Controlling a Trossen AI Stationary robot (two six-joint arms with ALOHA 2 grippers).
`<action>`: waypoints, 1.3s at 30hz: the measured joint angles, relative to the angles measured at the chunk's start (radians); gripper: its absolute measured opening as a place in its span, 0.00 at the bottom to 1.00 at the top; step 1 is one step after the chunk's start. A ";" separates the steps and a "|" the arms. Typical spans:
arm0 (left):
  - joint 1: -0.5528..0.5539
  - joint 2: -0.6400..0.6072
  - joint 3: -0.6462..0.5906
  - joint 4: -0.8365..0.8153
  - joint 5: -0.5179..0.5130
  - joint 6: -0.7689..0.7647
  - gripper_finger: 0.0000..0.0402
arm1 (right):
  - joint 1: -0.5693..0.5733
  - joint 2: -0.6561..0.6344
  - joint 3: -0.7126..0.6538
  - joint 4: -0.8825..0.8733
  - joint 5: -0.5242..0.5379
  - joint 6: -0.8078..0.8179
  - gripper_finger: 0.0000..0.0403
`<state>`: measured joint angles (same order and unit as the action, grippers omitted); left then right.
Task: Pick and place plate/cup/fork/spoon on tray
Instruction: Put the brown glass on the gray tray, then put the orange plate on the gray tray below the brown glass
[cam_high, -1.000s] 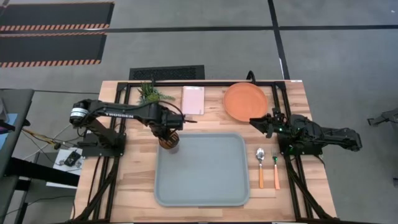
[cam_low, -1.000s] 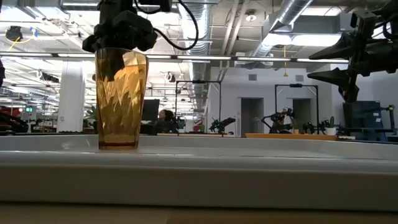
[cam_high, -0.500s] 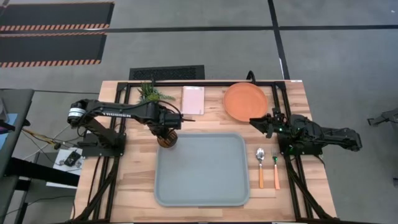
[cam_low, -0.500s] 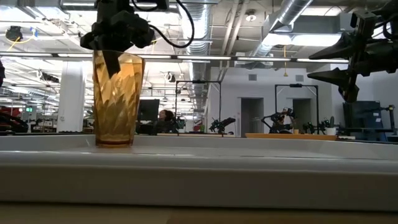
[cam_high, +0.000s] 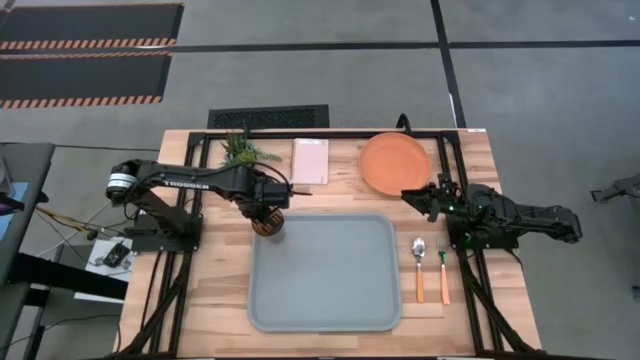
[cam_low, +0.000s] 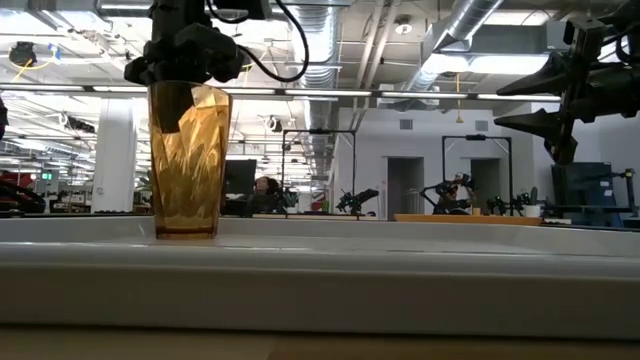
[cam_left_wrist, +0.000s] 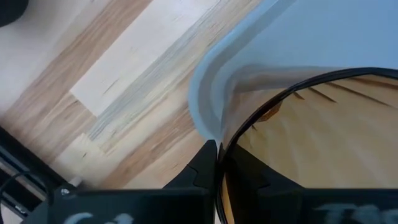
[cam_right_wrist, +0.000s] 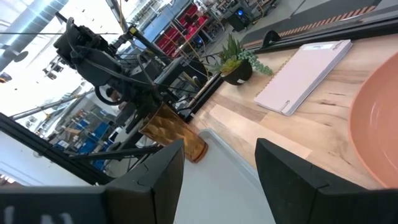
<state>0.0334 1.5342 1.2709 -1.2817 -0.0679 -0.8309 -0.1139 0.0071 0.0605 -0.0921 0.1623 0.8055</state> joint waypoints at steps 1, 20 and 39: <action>0.000 -0.004 -0.001 -0.004 -0.002 -0.002 0.02 | 0.000 0.000 0.000 0.000 0.000 0.000 0.55; 0.001 -0.010 -0.002 -0.009 -0.051 -0.010 0.17 | 0.000 0.000 0.000 -0.001 0.000 0.000 0.55; 0.001 -0.012 0.173 -0.083 -0.070 0.041 0.51 | -0.008 0.000 -0.002 0.015 -0.003 0.163 0.55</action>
<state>0.0345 1.5223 1.4440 -1.3646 -0.1383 -0.7894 -0.1216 0.0071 0.0586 -0.0766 0.1593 0.9682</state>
